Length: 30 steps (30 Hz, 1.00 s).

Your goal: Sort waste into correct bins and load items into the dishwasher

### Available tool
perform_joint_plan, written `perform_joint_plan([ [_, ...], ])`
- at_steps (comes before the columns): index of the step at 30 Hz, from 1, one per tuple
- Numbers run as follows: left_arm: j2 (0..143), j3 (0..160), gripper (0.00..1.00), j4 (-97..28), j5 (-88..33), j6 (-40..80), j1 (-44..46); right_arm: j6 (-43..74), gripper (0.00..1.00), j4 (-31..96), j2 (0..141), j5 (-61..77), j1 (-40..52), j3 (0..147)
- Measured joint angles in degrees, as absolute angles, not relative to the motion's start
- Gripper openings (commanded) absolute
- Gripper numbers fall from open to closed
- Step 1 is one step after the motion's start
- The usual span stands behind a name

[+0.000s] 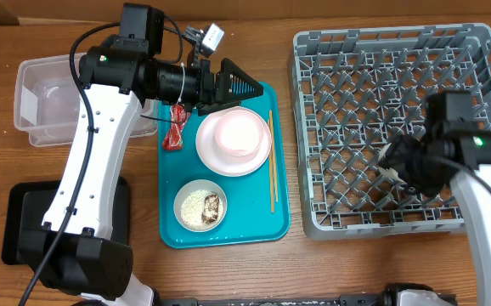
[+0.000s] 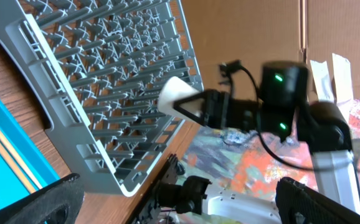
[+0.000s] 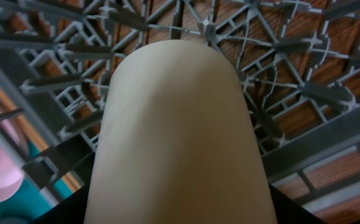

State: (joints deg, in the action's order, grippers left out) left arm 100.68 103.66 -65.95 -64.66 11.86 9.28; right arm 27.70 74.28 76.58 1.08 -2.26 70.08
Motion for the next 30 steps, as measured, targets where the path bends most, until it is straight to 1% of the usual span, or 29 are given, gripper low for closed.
perform_joint_plan([
  [4,100.7,103.7,1.00,-66.5,-64.2,11.8,9.3,28.1,0.78,74.3,83.8,0.7,-2.3,70.1],
  [5,100.7,103.7,1.00,-66.9,-63.9,11.9,9.3,28.1,0.89,74.6,85.7,1.3,-2.3,70.1],
  [6,100.7,103.7,1.00,-67.3,-63.5,11.9,9.3,28.1,0.98,74.9,87.3,1.8,-2.3,70.1],
  [7,100.7,103.7,1.00,-67.7,-63.0,11.8,9.3,27.9,1.00,75.1,88.7,2.4,-2.3,70.1],
  [9,100.7,103.7,1.00,-68.4,-61.5,11.9,9.3,28.0,1.00,75.7,90.5,3.2,-2.2,70.1],
  [13,100.7,103.7,1.00,-70.3,-55.6,11.9,9.4,28.0,1.00,75.9,89.8,4.0,-2.3,70.5],
  [16,100.7,103.7,1.00,-71.9,-48.4,11.9,10.2,27.6,1.00,75.3,87.9,4.2,-1.7,73.1],
  [17,100.7,103.7,1.00,-73.1,-42.3,12.3,11.1,26.9,0.99,73.9,85.9,4.3,-0.4,75.3],
  [18,100.7,103.7,1.00,-73.5,-39.8,12.9,11.5,26.3,0.97,72.9,84.5,4.4,0.9,76.4],
  [20,100.7,103.7,0.97,-75.3,-31.2,14.9,12.7,24.6,0.93,68.5,81.4,4.9,4.2,77.7],
  [21,100.7,103.7,0.95,-75.7,-27.7,15.7,13.2,23.9,0.91,66.7,80.0,5.6,6.4,78.2],
  [24,100.7,103.8,0.89,-77.2,-21.4,18.1,13.4,22.5,0.88,60.9,77.4,7.6,14.3,79.1],
  [27,100.7,106.1,0.88,-80.4,-18.0,19.7,11.8,22.4,0.88,55.9,78.5,8.6,21.6,79.2],
  [30,100.5,112.2,0.89,-83.7,-15.4,20.8,7.8,22.5,0.86,51.4,83.1,9.0,27.9,79.3],
])
